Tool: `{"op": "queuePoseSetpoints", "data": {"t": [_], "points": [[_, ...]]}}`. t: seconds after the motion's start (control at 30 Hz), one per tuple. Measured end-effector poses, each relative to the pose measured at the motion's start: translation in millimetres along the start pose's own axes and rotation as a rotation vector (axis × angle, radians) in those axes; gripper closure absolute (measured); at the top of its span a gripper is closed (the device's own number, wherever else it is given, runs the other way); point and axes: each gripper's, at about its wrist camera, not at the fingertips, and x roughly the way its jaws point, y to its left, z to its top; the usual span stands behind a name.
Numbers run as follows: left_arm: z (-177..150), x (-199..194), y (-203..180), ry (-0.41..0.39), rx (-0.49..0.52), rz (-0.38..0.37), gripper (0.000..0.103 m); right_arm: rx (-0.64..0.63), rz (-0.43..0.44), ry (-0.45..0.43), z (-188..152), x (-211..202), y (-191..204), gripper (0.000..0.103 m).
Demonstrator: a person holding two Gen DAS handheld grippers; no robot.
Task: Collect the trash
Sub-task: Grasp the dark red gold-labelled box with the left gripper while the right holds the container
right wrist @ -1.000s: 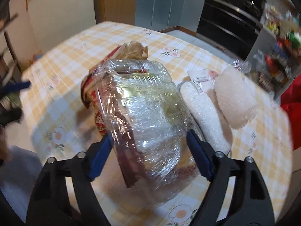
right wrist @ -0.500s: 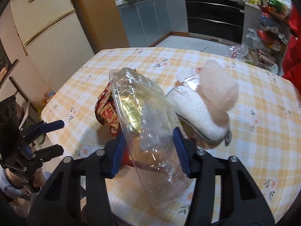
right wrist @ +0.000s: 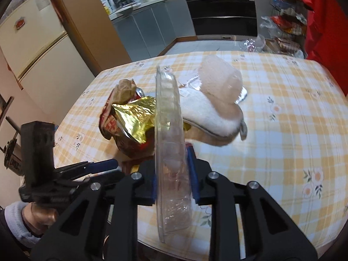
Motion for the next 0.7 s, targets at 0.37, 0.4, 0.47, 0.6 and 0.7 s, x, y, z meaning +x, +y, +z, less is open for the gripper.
{"op": "queuePoseSetpoints", "data": {"t": [0.37, 0.4, 0.47, 0.6, 0.7], "points": [[-22.3, -0.5, 22.7, 0.058, -0.069, 0.062, 0.042, 0.145, -0.003, -0.022, -16.5, -7.0, -39.4, 0.084], [-23.3, -0.8, 25.8, 0.064, -0.091, 0.051, 0.042, 0.155, -0.008, -0.025, -18.8, -8.0, -42.2, 0.084], [-24.4, 0.3, 32.2, 0.078, -0.153, 0.012, 0.042, 0.177, -0.014, -0.029, -22.8, -9.3, -46.7, 0.085], [-20.5, 5.5, 36.4, 0.074, -0.245, -0.032, 0.042, 0.195, -0.021, -0.034, -28.6, -11.5, -50.7, 0.085], [-19.6, 8.7, 40.2, 0.076, -0.278, -0.029, 0.042, 0.198, -0.029, -0.041, -31.5, -14.5, -52.1, 0.085]]}}
